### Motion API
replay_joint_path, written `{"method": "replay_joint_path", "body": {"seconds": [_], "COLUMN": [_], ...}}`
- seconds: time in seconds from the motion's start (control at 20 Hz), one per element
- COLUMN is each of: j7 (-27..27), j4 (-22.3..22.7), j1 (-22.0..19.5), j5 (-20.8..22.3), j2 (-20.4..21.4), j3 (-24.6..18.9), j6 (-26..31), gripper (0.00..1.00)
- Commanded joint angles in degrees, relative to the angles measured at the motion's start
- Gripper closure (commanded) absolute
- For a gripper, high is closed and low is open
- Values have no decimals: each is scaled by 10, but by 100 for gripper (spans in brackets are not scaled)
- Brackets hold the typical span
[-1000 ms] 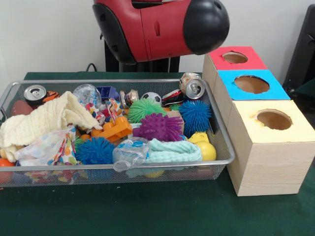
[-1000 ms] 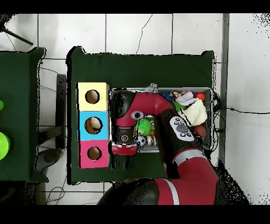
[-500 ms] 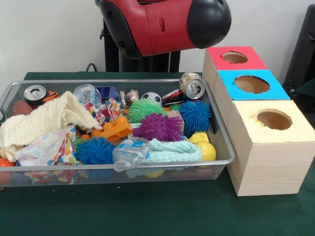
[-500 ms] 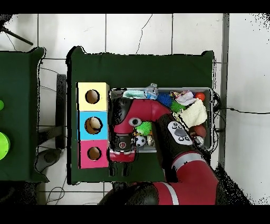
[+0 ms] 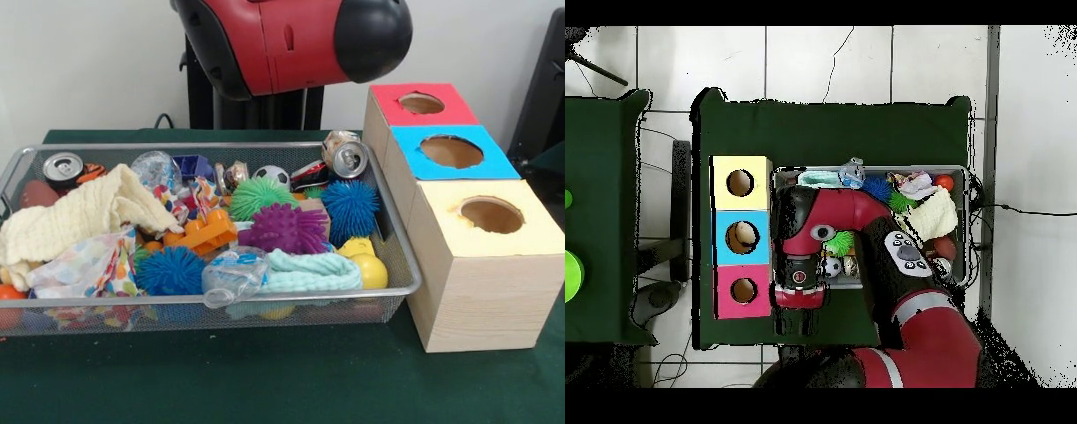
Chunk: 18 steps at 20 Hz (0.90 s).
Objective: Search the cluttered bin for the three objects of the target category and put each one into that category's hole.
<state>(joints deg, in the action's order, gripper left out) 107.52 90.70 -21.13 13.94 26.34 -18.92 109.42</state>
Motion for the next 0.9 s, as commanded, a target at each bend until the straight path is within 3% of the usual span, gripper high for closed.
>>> {"method": "replay_joint_path", "body": {"seconds": [0.05,0.9], "j7": [46,58], "j4": [29,27], "j1": [4,30], "j5": [29,26], "j2": [-3,16], "j3": [20,36], "j6": [-82,-114], "gripper": [0,0]}}
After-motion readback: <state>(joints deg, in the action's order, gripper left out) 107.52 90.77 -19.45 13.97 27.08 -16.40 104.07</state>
